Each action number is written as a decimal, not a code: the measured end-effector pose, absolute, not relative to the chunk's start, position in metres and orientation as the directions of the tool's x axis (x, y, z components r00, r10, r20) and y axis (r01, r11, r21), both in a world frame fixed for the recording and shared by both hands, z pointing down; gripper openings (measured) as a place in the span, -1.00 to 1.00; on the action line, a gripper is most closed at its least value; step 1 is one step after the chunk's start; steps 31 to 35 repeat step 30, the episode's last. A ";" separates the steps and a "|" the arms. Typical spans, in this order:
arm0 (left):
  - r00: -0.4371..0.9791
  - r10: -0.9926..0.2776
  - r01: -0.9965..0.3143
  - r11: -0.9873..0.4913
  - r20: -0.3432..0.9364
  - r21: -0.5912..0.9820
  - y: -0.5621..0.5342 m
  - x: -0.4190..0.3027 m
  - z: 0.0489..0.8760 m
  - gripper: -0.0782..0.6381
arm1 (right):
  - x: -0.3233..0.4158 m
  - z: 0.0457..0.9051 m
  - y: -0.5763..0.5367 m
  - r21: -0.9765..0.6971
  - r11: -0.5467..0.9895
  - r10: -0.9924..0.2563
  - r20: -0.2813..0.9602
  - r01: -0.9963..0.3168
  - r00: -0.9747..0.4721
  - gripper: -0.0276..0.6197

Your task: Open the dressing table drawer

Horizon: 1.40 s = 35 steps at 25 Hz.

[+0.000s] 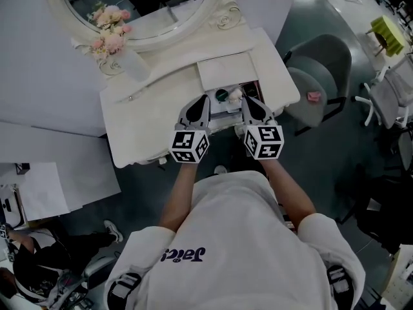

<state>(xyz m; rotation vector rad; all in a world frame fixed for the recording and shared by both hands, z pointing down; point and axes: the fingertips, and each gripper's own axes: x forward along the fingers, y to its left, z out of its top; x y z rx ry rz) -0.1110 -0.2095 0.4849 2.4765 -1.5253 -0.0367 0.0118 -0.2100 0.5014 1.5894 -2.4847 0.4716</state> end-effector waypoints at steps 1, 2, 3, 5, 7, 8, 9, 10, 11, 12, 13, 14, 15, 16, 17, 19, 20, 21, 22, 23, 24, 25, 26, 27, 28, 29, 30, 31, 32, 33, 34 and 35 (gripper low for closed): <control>0.455 -0.886 -0.880 -0.431 0.091 0.198 -0.208 -0.112 0.477 -0.74 | 0.009 0.489 -0.211 -0.181 0.397 -0.860 0.268 -0.900 -0.434 -0.88; 0.452 -0.888 -0.882 -0.432 0.081 0.187 -0.207 -0.113 0.470 -0.74 | 0.006 0.477 -0.212 -0.181 0.405 -0.863 0.248 -0.896 -0.440 -0.89; 0.449 -0.891 -0.885 -0.432 0.071 0.177 -0.206 -0.114 0.462 -0.74 | 0.003 0.467 -0.213 -0.177 0.410 -0.864 0.237 -0.895 -0.443 -0.89; 0.439 -0.897 -0.891 -0.427 0.055 0.157 -0.203 -0.116 0.447 -0.74 | 0.001 0.452 -0.215 -0.152 0.411 -0.869 0.233 -0.899 -0.437 -0.89; 0.429 -0.903 -0.897 -0.421 0.037 0.135 -0.200 -0.119 0.433 -0.74 | 0.000 0.439 -0.216 -0.109 0.412 -0.877 0.222 -0.905 -0.426 -0.89; 0.424 -0.905 -0.900 -0.418 0.029 0.125 -0.198 -0.120 0.427 -0.74 | -0.001 0.433 -0.215 -0.088 0.414 -0.881 0.212 -0.906 -0.423 -0.89; 0.420 -0.907 -0.902 -0.415 0.022 0.117 -0.197 -0.122 0.422 -0.74 | -0.002 0.427 -0.215 -0.071 0.417 -0.884 0.200 -0.906 -0.423 -0.89; 0.416 -0.909 -0.904 -0.412 0.017 0.112 -0.195 -0.123 0.419 -0.74 | -0.003 0.422 -0.213 -0.061 0.419 -0.887 0.187 -0.906 -0.423 -0.89; 0.414 -0.910 -0.905 -0.410 0.013 0.109 -0.193 -0.124 0.416 -0.74 | -0.003 0.416 -0.212 -0.056 0.421 -0.889 0.172 -0.905 -0.424 -0.89; 0.412 -0.911 -0.906 -0.409 0.009 0.109 -0.192 -0.124 0.413 -0.74 | -0.004 0.411 -0.210 -0.055 0.422 -0.891 0.158 -0.905 -0.425 -0.89; 0.412 -0.911 -0.906 -0.409 0.004 0.108 -0.190 -0.124 0.411 -0.74 | -0.004 0.406 -0.208 -0.056 0.421 -0.893 0.145 -0.905 -0.425 -0.89; 0.412 -0.911 -0.906 -0.409 -0.001 0.108 -0.188 -0.125 0.409 -0.74 | -0.005 0.401 -0.206 -0.059 0.421 -0.895 0.134 -0.905 -0.425 -0.89; 0.412 -0.911 -0.906 -0.410 -0.006 0.108 -0.187 -0.125 0.407 -0.74 | -0.005 0.397 -0.204 -0.064 0.421 -0.896 0.125 -0.905 -0.426 -0.89; 0.412 -0.911 -0.906 -0.411 -0.010 0.107 -0.186 -0.124 0.405 -0.74 | -0.004 0.394 -0.202 -0.070 0.421 -0.897 0.118 -0.904 -0.427 -0.89; 0.412 -0.911 -0.905 -0.411 -0.014 0.106 -0.185 -0.124 0.403 -0.74 | -0.004 0.392 -0.201 -0.075 0.420 -0.897 0.113 -0.904 -0.426 -0.89; 0.413 -0.911 -0.905 -0.412 -0.021 0.104 -0.183 -0.123 0.400 -0.74 | -0.001 0.390 -0.200 -0.080 0.417 -0.899 0.109 -0.905 -0.424 -0.89; 0.414 -0.910 -0.905 -0.414 -0.023 0.103 -0.182 -0.122 0.398 -0.74 | 0.000 0.390 -0.199 -0.082 0.415 -0.900 0.109 -0.906 -0.422 -0.89; 0.415 -0.909 -0.904 -0.415 -0.023 0.102 -0.181 -0.121 0.398 -0.74 | 0.002 0.390 -0.199 -0.084 0.413 -0.901 0.111 -0.907 -0.420 -0.89; 0.417 -0.909 -0.903 -0.417 -0.022 0.104 -0.180 -0.120 0.398 -0.74 | 0.004 0.391 -0.198 -0.088 0.410 -0.901 0.116 -0.908 -0.419 -0.89; 0.418 -0.908 -0.902 -0.418 -0.021 0.107 -0.179 -0.119 0.398 -0.74 | 0.006 0.392 -0.198 -0.093 0.410 -0.900 0.121 -0.908 -0.419 -0.89; 0.420 -0.907 -0.901 -0.420 -0.022 0.109 -0.179 -0.119 0.398 -0.74 | 0.006 0.394 -0.199 -0.098 0.411 -0.898 0.126 -0.906 -0.421 -0.89; 0.422 -0.906 -0.900 -0.423 -0.027 0.104 -0.181 -0.120 0.396 -0.74 | 0.005 0.395 -0.202 -0.101 0.416 -0.896 0.127 -0.904 -0.427 -0.89; 0.425 -0.904 -0.900 -0.427 -0.037 0.091 -0.186 -0.122 0.393 -0.74 | 0.003 0.395 -0.207 -0.100 0.426 -0.892 0.121 -0.899 -0.436 -0.89; 0.427 -0.903 -0.900 -0.430 -0.054 0.073 -0.194 -0.124 0.387 -0.74 | 0.001 0.392 -0.217 -0.093 0.440 -0.887 0.109 -0.893 -0.449 -0.89; 0.428 -0.901 -0.900 -0.432 -0.077 0.052 -0.204 -0.125 0.379 -0.74 | -0.002 0.388 -0.228 -0.080 0.459 -0.880 0.093 -0.885 -0.465 -0.89; 0.427 -0.898 -0.901 -0.432 -0.102 0.033 -0.215 -0.126 0.371 -0.74 | -0.005 0.383 -0.241 -0.063 0.480 -0.872 0.076 -0.875 -0.483 -0.89; 0.426 -0.896 -0.902 -0.431 -0.128 0.014 -0.225 -0.127 0.362 -0.74 | -0.008 0.378 -0.254 -0.044 0.501 -0.863 0.060 -0.865 -0.503 -0.89; 0.426 -0.896 -0.902 -0.431 -0.128 0.014 -0.225 -0.127 0.362 -0.74 | -0.008 0.378 -0.254 -0.044 0.501 -0.863 0.060 -0.865 -0.503 -0.89; 0.426 -0.896 -0.902 -0.431 -0.128 0.014 -0.225 -0.127 0.362 -0.74 | -0.008 0.378 -0.254 -0.044 0.501 -0.863 0.060 -0.865 -0.503 -0.89; 0.426 -0.896 -0.902 -0.431 -0.128 0.014 -0.225 -0.127 0.362 -0.74 | -0.008 0.378 -0.254 -0.044 0.501 -0.863 0.060 -0.865 -0.503 -0.89; 0.426 -0.896 -0.902 -0.431 -0.128 0.014 -0.225 -0.127 0.362 -0.74 | -0.008 0.378 -0.254 -0.044 0.501 -0.863 0.060 -0.865 -0.503 -0.89; 0.426 -0.896 -0.902 -0.431 -0.128 0.014 -0.225 -0.127 0.362 -0.74 | -0.008 0.378 -0.254 -0.044 0.501 -0.863 0.060 -0.865 -0.503 -0.89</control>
